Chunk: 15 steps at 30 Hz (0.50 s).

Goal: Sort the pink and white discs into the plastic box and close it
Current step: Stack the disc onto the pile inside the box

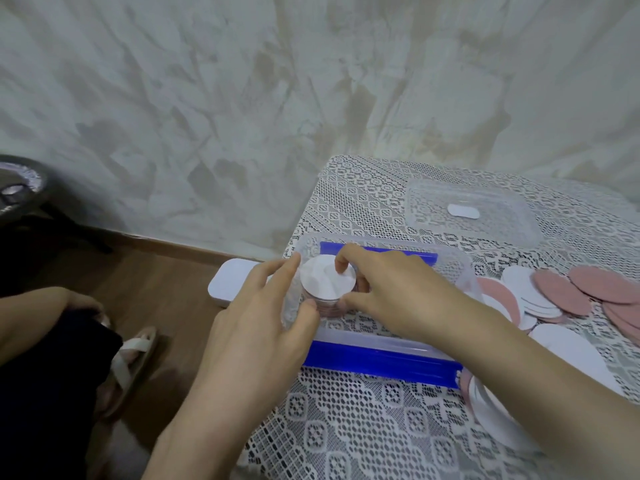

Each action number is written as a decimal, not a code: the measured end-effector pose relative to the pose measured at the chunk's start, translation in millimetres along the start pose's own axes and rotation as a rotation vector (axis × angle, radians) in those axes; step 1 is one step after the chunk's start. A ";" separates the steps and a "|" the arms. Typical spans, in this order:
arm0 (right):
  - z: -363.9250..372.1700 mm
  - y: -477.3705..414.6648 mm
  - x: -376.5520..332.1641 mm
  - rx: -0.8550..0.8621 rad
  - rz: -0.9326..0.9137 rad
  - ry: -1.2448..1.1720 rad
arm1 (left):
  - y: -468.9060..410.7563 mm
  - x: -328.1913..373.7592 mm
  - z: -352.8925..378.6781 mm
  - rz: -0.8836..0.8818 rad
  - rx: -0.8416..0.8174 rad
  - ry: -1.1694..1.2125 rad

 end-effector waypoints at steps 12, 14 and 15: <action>-33.2 33.6 -34.6 0.110 -0.201 0.390 | -12.7 24.1 -29.8 0.093 0.146 -0.366; -46.2 48.2 -36.9 0.168 -0.218 0.445 | -15.0 40.2 -33.8 0.150 0.184 -0.410; -53.2 55.2 -36.0 0.188 -0.211 0.457 | -15.5 50.4 -33.4 0.182 0.196 -0.430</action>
Point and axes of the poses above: each hand's wrist, its own y-axis away from the middle knuckle, its own z-axis out of the palm, x = y × z, the point moved 9 cm from there along -y, towards the middle knuckle, and after that the axes turned 15 degrees about -y, right-handed, at the moved point
